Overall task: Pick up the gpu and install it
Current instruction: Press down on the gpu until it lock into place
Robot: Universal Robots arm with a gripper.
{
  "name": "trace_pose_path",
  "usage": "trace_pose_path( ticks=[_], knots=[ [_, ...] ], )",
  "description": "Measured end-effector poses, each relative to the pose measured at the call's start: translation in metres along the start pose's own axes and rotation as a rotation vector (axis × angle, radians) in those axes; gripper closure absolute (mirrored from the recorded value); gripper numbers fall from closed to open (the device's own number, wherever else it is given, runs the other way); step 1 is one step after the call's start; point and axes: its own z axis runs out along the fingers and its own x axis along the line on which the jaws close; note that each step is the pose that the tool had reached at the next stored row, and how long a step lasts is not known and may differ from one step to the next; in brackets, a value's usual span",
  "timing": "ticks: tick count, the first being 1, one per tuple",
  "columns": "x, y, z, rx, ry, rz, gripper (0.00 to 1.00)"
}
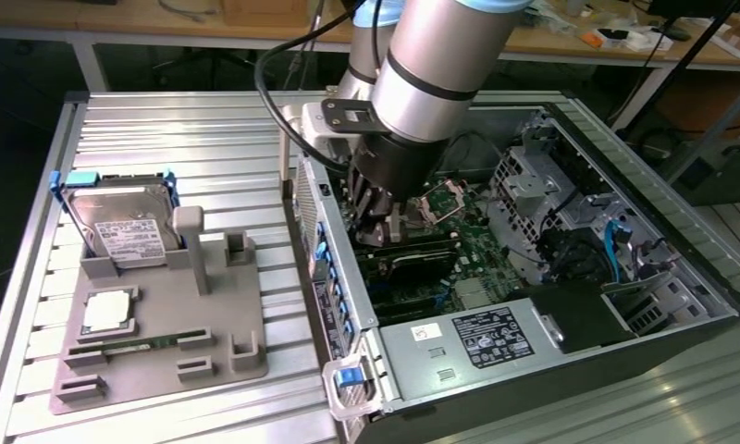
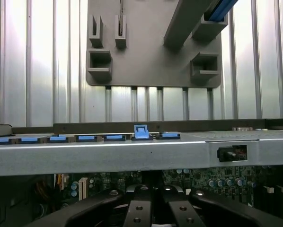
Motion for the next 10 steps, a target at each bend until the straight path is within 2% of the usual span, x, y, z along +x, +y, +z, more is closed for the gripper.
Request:
trace_pose_path(
  ticks=[3,10],
  knots=[
    [-0.0003,0.0008,0.0001,-0.0015,-0.0002,0.000,0.89],
    [-0.0008,0.0044,0.0007,-0.0105,-0.0047,0.000,0.89]
  ],
)
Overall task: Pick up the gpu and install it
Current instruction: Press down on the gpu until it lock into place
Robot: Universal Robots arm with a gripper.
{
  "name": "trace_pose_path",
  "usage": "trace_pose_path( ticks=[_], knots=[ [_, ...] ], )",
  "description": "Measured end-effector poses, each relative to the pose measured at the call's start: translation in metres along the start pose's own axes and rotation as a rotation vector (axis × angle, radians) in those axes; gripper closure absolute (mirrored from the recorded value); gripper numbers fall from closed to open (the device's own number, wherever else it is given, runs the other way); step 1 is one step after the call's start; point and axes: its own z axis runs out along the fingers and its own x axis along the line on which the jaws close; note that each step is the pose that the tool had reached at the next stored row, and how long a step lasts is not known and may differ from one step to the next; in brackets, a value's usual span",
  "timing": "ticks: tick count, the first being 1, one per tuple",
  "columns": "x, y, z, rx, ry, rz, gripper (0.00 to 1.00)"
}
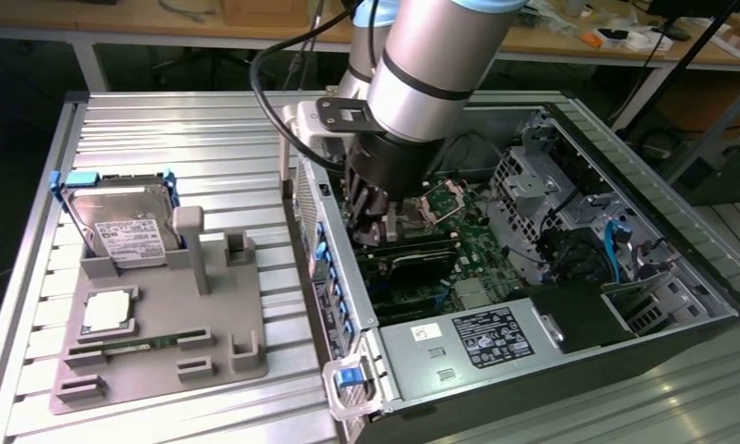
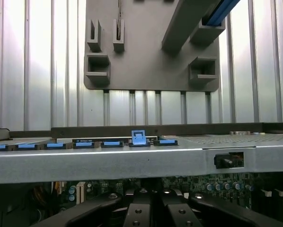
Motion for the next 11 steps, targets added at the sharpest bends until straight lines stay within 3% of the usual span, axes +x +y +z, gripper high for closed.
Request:
trace_pose_path(
  ticks=[11],
  knots=[
    [-0.0008,0.0012,-0.0042,-0.0009,0.0000,0.000,0.89]
  ],
)
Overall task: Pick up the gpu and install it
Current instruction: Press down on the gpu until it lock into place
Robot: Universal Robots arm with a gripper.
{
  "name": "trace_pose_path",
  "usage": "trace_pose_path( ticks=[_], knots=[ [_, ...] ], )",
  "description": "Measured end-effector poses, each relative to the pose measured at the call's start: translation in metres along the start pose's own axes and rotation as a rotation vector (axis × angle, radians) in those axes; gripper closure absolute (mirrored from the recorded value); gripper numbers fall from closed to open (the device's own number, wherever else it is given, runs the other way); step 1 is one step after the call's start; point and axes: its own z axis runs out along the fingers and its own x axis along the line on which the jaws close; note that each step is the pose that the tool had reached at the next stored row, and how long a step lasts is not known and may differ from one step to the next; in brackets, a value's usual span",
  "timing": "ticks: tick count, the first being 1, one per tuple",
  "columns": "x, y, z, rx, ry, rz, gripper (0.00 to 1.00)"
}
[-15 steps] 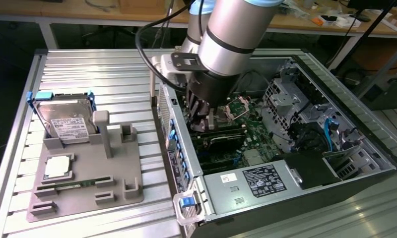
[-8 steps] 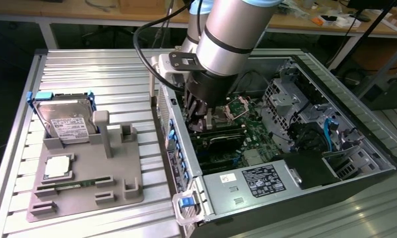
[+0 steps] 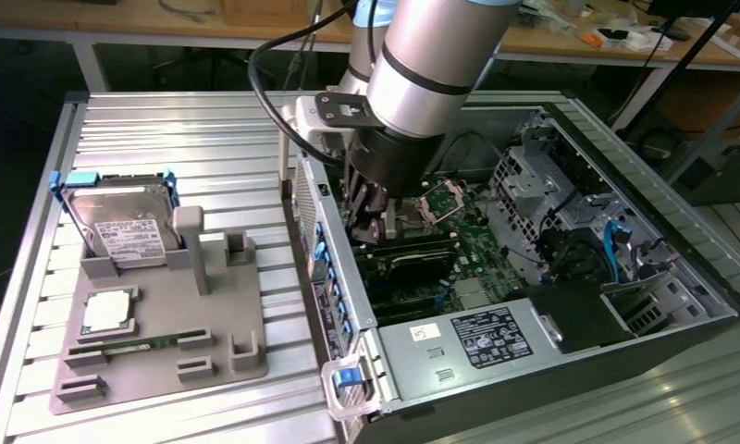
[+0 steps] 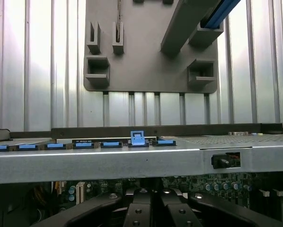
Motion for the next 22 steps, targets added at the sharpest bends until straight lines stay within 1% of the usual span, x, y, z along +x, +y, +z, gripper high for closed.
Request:
trace_pose_path(
  ticks=[2,9,12,18,22],
  knots=[
    [-0.0001,0.0002,-0.0015,0.0001,-0.0001,0.000,0.89],
    [-0.0002,0.0003,-0.0012,0.0000,-0.0004,0.000,0.89],
    [-0.0003,0.0004,-0.0011,0.0003,-0.0037,-0.001,0.89],
    [-0.0003,0.0027,-0.0015,0.0001,-0.0037,-0.001,0.89],
    [-0.0005,0.0026,-0.0001,0.0005,-0.0035,-0.001,0.89]
  ],
)
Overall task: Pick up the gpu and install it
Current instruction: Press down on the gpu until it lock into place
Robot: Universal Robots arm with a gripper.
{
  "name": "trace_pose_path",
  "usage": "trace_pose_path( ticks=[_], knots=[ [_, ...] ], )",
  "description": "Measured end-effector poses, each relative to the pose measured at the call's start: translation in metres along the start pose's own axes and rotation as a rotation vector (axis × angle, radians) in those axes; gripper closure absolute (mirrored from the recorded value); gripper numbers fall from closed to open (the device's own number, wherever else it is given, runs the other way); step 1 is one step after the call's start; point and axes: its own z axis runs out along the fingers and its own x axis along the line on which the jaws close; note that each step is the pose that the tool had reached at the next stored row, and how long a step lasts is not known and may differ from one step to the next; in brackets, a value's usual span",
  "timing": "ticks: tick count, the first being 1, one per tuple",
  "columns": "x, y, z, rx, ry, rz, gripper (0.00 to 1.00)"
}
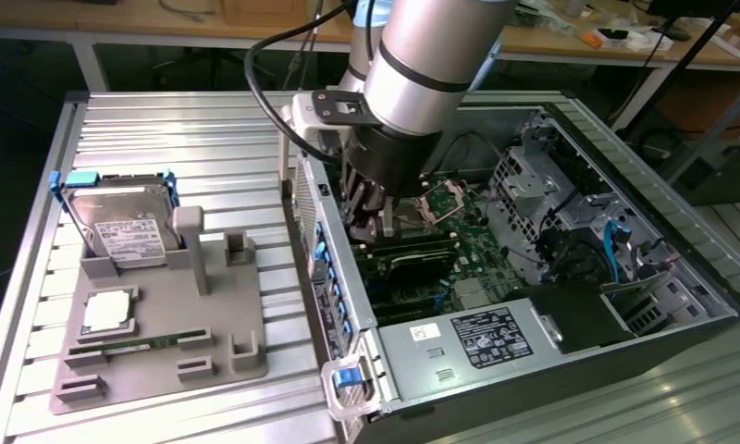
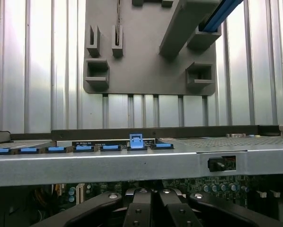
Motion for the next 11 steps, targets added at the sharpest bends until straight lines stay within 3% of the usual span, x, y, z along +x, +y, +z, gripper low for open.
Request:
trace_pose_path(
  ticks=[3,7,11],
  knots=[
    [-0.0004,-0.0003,0.0017,0.0006,-0.0013,0.000,0.89],
    [-0.0007,-0.0004,0.0034,0.0008,-0.0085,-0.001,0.89],
    [-0.0008,-0.0073,0.0029,0.0013,-0.0103,-0.001,0.89]
  ],
)
